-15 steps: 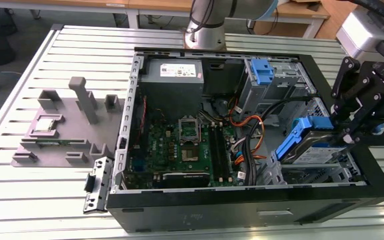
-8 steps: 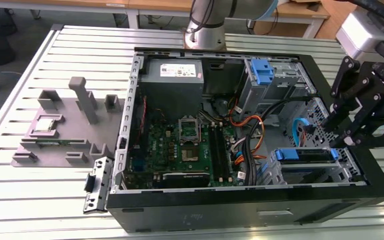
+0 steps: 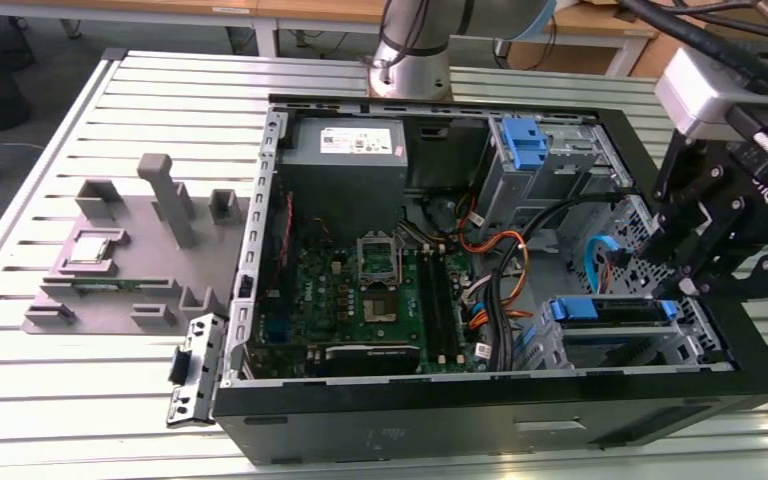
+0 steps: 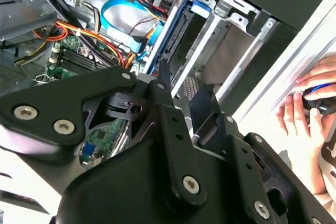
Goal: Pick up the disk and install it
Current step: 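Insert the disk into the insertion slot, then insert the first disk wire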
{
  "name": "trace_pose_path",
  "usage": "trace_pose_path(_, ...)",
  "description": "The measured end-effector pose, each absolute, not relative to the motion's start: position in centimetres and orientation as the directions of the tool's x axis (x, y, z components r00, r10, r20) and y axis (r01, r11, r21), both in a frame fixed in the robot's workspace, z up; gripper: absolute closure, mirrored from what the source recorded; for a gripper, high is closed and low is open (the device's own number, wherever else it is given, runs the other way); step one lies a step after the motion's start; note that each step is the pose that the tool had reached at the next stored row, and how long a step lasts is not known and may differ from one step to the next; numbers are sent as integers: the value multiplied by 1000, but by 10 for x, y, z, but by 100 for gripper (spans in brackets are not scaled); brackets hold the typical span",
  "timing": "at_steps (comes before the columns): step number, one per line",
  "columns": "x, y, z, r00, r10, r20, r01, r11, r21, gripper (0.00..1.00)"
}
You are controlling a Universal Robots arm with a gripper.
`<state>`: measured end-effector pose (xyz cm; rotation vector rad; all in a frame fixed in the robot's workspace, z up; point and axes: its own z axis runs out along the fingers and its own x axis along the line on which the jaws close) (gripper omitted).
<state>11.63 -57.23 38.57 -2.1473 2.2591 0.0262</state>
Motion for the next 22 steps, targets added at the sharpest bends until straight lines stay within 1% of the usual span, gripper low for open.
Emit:
trace_pose_path(6, 114, -562, 376, -47, -998, -30, -999, 47, -16, 58)
trace_pose_path(11, 114, -561, 369, -44, -999, -27, -999, 44, -17, 58)
trace_pose_path(22, 114, -561, 368, -43, -999, -26, -999, 43, -17, 58)
